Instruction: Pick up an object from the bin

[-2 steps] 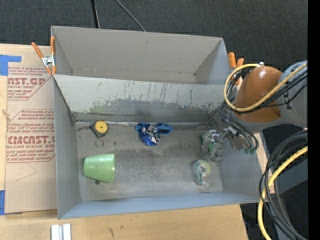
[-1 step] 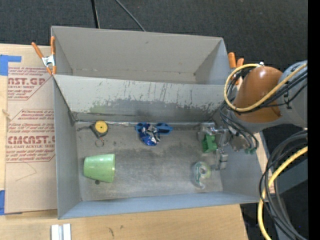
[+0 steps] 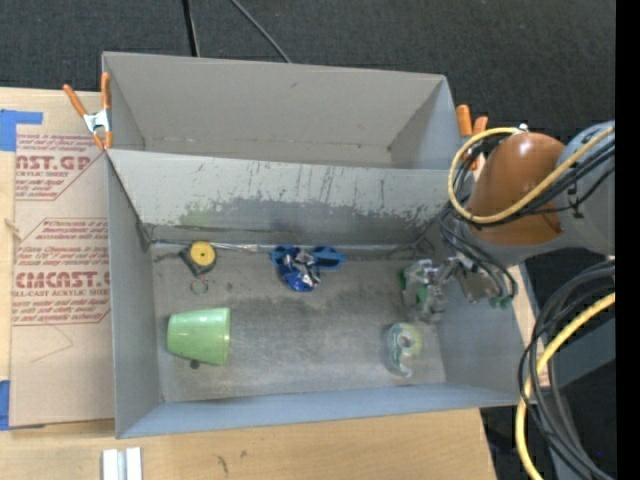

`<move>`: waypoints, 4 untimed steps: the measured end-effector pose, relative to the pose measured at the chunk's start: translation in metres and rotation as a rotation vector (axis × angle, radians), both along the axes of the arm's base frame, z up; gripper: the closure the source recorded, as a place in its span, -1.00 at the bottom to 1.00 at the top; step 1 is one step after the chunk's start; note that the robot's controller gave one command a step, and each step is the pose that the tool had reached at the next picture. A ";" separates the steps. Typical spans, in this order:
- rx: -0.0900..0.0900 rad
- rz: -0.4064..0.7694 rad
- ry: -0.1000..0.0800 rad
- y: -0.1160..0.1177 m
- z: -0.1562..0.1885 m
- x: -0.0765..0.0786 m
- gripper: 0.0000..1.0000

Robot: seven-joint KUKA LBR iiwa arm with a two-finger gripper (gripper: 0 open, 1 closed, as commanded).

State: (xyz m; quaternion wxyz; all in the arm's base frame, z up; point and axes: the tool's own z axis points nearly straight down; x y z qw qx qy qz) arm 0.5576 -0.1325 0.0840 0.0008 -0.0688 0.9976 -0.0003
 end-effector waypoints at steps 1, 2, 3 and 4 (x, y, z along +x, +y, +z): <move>0.000 0.000 0.000 0.000 0.000 0.000 -1.00; 0.000 0.422 -0.002 -0.002 -0.014 0.033 -1.00; 0.001 0.420 -0.002 -0.002 -0.013 0.033 1.00; -0.004 0.420 -0.008 0.004 0.107 0.026 1.00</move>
Offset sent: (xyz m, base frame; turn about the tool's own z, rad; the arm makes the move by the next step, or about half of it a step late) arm 0.0000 0.0000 0.0000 0.0000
